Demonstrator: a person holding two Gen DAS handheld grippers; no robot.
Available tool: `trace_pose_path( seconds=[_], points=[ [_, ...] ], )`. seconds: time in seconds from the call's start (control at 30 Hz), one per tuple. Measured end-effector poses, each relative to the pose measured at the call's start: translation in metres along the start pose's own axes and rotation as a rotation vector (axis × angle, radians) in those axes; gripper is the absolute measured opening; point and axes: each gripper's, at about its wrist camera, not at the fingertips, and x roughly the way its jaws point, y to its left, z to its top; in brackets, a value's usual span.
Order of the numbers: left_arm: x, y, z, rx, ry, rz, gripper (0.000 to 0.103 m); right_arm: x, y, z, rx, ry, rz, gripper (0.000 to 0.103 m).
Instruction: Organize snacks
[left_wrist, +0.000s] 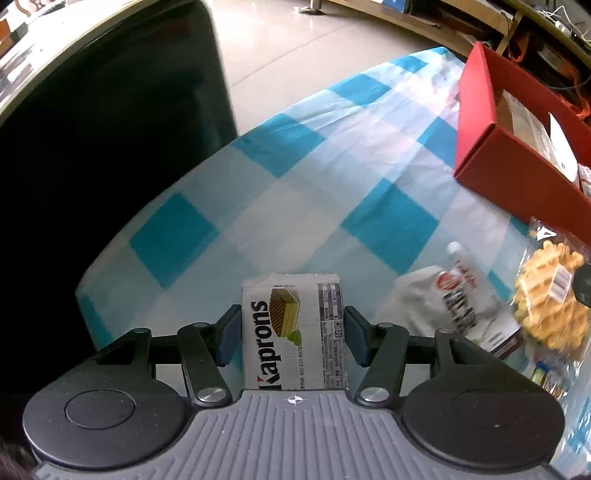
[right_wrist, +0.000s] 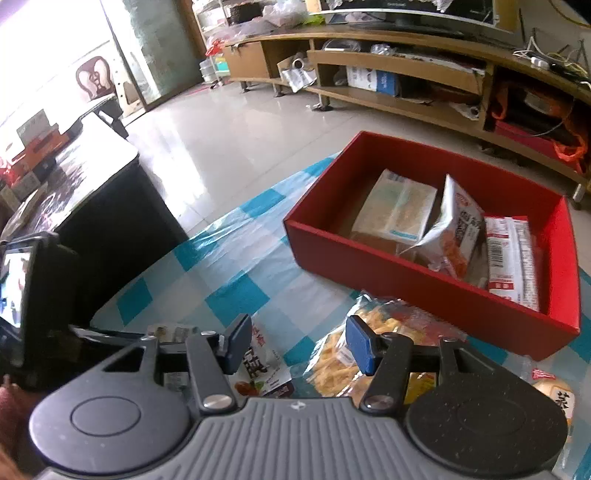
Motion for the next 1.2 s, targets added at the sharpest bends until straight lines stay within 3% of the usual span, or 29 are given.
trace_pose_path(
  seconds=[0.4, 0.63, 0.83, 0.9, 1.07, 1.13, 1.2],
  points=[
    [0.001, 0.010, 0.002, 0.063, -0.029, -0.035, 0.067, 0.064, 0.040, -0.007, -0.228, 0.120, -0.017, 0.056],
    [0.008, 0.017, 0.006, 0.051, -0.018, -0.036, 0.087, 0.090, 0.055, -0.019, -0.340, 0.182, -0.002, 0.057],
    [0.009, 0.012, 0.005, 0.069, -0.019, -0.026, 0.092, 0.095, 0.055, -0.020, -0.342, 0.157, -0.010, 0.060],
    [0.008, 0.013, 0.005, 0.068, -0.017, -0.032, 0.090, 0.094, 0.056, -0.020, -0.329, 0.158, -0.018, 0.058],
    [0.002, 0.012, 0.004, 0.088, -0.026, -0.036, 0.068, 0.088, 0.049, -0.019, -0.278, 0.170, -0.033, 0.050],
    [0.001, 0.011, 0.003, 0.093, -0.027, -0.033, 0.066, 0.084, 0.043, -0.017, -0.242, 0.169, -0.024, 0.036],
    [0.001, 0.011, 0.003, 0.091, -0.023, -0.039, 0.065, 0.079, 0.035, -0.015, -0.191, 0.168, -0.009, 0.033]
  ],
)
